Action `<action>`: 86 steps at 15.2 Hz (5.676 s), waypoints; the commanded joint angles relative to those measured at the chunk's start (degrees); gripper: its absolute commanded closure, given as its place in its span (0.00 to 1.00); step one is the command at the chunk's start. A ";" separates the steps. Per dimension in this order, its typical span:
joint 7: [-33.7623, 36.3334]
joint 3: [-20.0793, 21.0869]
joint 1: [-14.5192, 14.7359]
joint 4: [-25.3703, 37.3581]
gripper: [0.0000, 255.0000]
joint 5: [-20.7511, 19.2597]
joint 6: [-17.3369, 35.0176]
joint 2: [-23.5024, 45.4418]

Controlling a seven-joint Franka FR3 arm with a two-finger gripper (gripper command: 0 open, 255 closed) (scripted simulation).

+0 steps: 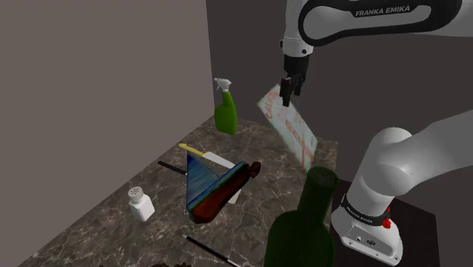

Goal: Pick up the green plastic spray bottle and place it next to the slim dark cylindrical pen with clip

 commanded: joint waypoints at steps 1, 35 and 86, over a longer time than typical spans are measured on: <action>0.00 0.00 0.00 0.00 0.00 0.00 0.00 0.00; 2.13 3.19 3.57 45.32 0.00 6.82 -2.94 44.46; 22.89 15.60 12.89 23.66 1.00 15.78 -15.96 8.66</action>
